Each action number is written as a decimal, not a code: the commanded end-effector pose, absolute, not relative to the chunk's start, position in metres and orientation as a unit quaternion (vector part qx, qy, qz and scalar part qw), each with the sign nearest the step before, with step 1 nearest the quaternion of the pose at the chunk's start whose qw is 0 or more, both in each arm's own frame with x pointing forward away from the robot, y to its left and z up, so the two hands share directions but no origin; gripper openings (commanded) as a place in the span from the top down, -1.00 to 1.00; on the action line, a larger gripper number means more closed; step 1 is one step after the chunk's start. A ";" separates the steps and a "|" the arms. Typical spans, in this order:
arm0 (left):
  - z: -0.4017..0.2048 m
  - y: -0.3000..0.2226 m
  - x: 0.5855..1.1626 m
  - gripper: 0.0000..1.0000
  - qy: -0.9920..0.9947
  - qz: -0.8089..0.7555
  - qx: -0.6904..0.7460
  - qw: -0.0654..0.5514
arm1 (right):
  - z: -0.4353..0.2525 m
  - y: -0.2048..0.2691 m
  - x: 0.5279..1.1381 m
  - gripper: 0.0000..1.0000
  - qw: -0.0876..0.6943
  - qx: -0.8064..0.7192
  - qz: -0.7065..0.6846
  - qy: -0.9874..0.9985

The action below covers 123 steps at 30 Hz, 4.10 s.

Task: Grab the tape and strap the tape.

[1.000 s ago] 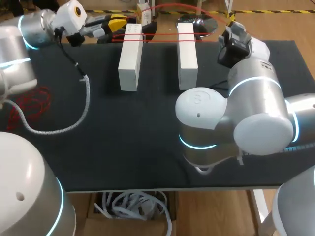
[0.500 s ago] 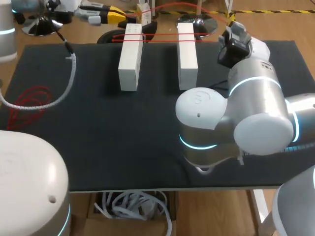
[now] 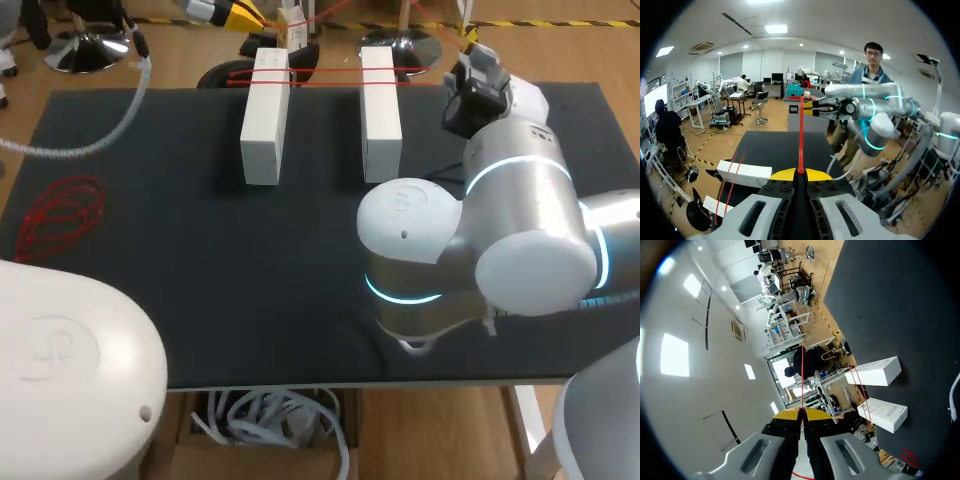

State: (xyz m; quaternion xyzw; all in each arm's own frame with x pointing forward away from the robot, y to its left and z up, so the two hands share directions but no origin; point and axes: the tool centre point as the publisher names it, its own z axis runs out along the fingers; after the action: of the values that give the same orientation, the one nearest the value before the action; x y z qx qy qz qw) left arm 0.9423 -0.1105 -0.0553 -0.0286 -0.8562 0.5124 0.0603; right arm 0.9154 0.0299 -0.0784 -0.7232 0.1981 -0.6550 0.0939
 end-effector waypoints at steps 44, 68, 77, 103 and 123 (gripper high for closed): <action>-0.049 -0.111 0.945 1.00 -0.938 0.338 -0.048 0.055 | -0.075 0.027 0.916 1.00 0.094 -0.726 -0.652 0.196; -0.049 -0.111 0.945 1.00 -0.938 0.338 -0.048 0.055 | -0.048 0.023 0.916 1.00 -0.197 -0.706 -0.670 -0.121; -0.049 -0.111 0.945 1.00 -0.938 0.338 -0.048 0.055 | -0.044 0.026 0.914 1.00 -0.181 -0.703 -0.682 -0.090; -0.049 -0.111 0.945 1.00 -0.938 0.338 -0.048 0.055 | -0.019 0.031 0.927 1.00 -0.359 -0.656 -0.542 -0.384; -0.049 -0.111 0.945 1.00 -0.938 0.338 -0.048 0.055 | -0.017 0.045 0.931 1.00 -0.470 -0.584 -0.495 -0.440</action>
State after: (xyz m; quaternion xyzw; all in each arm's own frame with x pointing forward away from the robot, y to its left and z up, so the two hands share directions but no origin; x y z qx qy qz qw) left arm 0.9453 -0.1114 -0.0500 -0.0486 -0.9378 0.3395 0.0537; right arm 0.9285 0.0343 -0.0233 -0.6313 -0.4057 -0.5340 -0.3894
